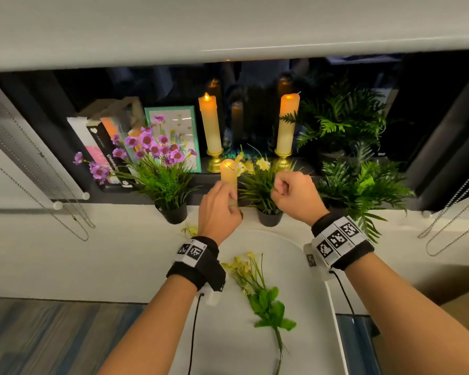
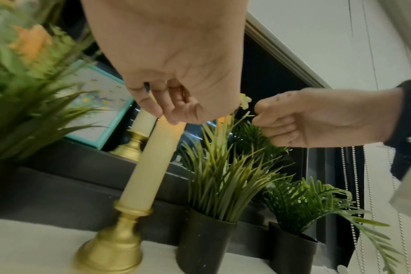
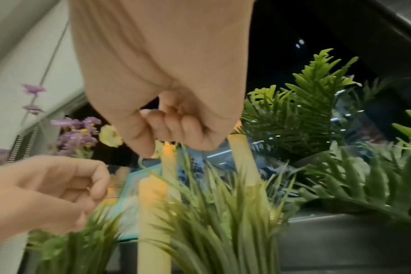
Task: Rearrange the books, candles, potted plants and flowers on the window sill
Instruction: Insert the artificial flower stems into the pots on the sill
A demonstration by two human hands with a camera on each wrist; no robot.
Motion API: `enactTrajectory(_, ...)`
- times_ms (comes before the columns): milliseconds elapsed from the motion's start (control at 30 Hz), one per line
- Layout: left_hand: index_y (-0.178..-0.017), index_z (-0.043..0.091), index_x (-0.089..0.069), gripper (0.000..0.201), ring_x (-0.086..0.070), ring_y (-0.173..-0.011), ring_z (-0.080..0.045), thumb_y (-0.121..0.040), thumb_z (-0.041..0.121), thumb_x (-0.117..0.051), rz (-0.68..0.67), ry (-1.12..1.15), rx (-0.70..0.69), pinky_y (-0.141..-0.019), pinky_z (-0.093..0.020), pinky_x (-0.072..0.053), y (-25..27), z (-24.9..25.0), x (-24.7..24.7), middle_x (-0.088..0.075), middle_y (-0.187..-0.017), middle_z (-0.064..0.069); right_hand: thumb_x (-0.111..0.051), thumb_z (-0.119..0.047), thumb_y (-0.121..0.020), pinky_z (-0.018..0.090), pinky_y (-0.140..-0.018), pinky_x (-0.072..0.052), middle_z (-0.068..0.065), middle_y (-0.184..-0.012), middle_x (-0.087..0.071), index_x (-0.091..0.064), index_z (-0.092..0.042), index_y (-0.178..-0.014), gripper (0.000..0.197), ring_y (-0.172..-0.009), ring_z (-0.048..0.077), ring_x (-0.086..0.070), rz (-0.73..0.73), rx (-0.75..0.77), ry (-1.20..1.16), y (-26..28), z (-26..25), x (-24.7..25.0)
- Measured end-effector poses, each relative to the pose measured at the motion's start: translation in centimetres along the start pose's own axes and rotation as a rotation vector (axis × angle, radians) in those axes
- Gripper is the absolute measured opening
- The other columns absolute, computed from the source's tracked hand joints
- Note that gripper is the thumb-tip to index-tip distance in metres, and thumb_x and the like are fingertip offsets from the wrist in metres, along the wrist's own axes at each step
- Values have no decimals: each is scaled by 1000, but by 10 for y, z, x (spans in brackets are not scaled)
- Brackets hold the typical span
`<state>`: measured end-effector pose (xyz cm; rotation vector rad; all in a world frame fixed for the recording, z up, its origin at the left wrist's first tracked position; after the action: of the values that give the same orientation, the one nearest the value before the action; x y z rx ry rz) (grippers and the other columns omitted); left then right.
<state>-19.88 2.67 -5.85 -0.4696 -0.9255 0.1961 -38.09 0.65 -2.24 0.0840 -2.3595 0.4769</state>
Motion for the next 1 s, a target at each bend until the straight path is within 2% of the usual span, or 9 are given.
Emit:
enactTrajectory(167,-77,15,-43,24,-46,-62,-22,-66,-3,-53,-13,24,159,-50,-32,-31,28,-40,5,-46,-67,0,-68,-11,-78,14,-50,-29,-11,-50,-35,-34,-23,-53,44,-46,6,-34,-344,95,-119,33,-28,-44)
enactTrajectory(300,-83,16,-54,17,-56,-76,-25,-74,2,-53,-299,-55,310,-62,-29,-41,61,-74,-21,-58,-80,-1,-63,-32,-85,25,-65,-42,-6,-62,-54,-49,-20,-55,35,-65,12,-52,-742,-123,131,70,14,-107)
enactTrajectory(367,-98,16,-58,21,-60,-93,-26,-81,7,-53,-507,-87,384,-74,-31,-47,82,-89,-40,-63,-98,-2,-58,-40,-87,31,-79,-50,6,-91,-68,-60,-10,-78,31,-88,25,-63,-884,-265,413,99,60,-131)
enactTrajectory(433,-116,17,-55,31,-59,-106,-26,-86,12,-54,-686,-104,441,-87,-32,-48,101,-102,-58,-61,-115,-5,-56,-50,-86,34,-88,-50,10,-115,-65,-59,-8,-112,49,-104,30,-63,-950,-357,604,133,97,-144)
enactTrajectory(567,-142,24,-34,59,-51,-122,-29,-87,19,-55,-882,-92,542,-102,-35,-42,122,-122,-83,-51,-135,-10,-63,-60,-75,32,-85,-51,2,-116,-63,-55,-23,-121,60,-104,25,-63,-964,-476,571,172,124,-165)
enactTrajectory(667,-148,28,-23,70,-49,-126,-31,-86,20,-55,-925,-107,569,-105,-38,-41,123,-133,-94,-49,-139,-12,-64,-58,-72,31,-77,-52,-1,-102,-64,-57,-20,-112,55,-92,24,-63,-910,-522,533,174,126,-176)
enactTrajectory(767,-149,21,-24,71,-42,-133,-28,-87,17,-57,-925,-92,589,-111,-37,-35,120,-141,-102,-42,-145,-12,-62,-45,-76,31,-75,-52,3,-103,-65,-58,-16,-111,46,-93,27,-65,-865,-539,499,167,122,-181)
enactTrajectory(867,-139,14,-44,54,-46,-129,-27,-86,16,-58,-833,-59,558,-109,-37,-38,114,-148,-105,-46,-141,-11,-62,-37,-81,32,-76,-51,7,-109,-65,-55,-14,-112,39,-98,29,-64,-814,-573,475,156,122,-177)
enactTrajectory(1000,-100,15,-68,19,-64,-94,-25,-85,11,-57,-550,18,422,-85,-37,-53,95,-142,-85,-69,-102,-8,-55,-26,-87,34,-80,-50,11,-114,-62,-51,-13,-112,28,-101,31,-62,-707,-618,461,144,130,-159)
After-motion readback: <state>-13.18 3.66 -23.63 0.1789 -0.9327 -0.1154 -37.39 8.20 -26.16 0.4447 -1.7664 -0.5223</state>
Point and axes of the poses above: each hand's wrist, its own y-axis away from the middle knuckle, its own x-axis out of the back of the hand, z = x × y, the point moved 5 cm from there along -y, towards the middle knuckle
